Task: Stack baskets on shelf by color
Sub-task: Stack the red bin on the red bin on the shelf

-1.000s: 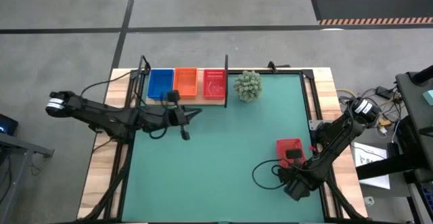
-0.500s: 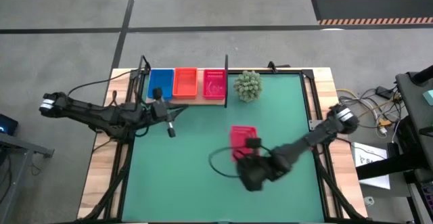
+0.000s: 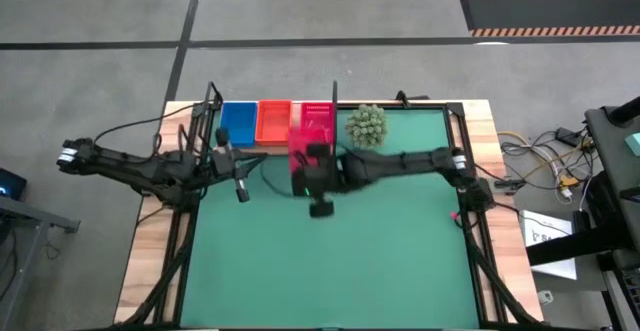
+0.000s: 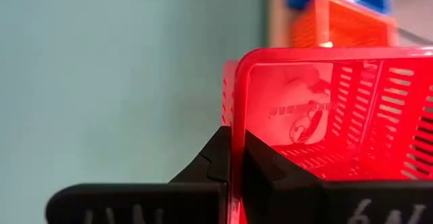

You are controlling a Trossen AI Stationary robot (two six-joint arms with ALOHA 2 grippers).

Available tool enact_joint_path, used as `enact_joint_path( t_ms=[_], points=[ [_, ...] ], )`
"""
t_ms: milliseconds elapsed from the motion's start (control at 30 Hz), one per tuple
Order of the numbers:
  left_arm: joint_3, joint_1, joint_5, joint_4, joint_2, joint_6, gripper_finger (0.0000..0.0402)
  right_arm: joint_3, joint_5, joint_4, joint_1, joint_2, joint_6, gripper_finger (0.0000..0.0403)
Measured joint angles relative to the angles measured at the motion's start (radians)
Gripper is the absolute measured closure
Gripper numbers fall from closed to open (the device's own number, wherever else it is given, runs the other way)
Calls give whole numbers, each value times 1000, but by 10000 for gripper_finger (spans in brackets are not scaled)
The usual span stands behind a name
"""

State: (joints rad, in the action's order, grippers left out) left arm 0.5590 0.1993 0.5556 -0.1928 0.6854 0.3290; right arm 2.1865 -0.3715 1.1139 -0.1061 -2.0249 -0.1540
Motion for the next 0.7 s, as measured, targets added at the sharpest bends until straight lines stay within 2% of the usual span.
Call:
enact_joint_path(
  t_ms=[200,333,567,700],
  points=[
    [-10,0,0,0,-29,0,402,138,-6,-12,169,-115,-96,394],
    [-10,0,0,0,-20,25,402,169,12,-12,255,-160,-156,394],
    [-10,-1,-2,0,-19,52,402,169,20,70,321,-163,-180,394],
    [-10,-1,-2,0,-24,63,402,169,94,87,334,-160,-177,394]
  ],
)
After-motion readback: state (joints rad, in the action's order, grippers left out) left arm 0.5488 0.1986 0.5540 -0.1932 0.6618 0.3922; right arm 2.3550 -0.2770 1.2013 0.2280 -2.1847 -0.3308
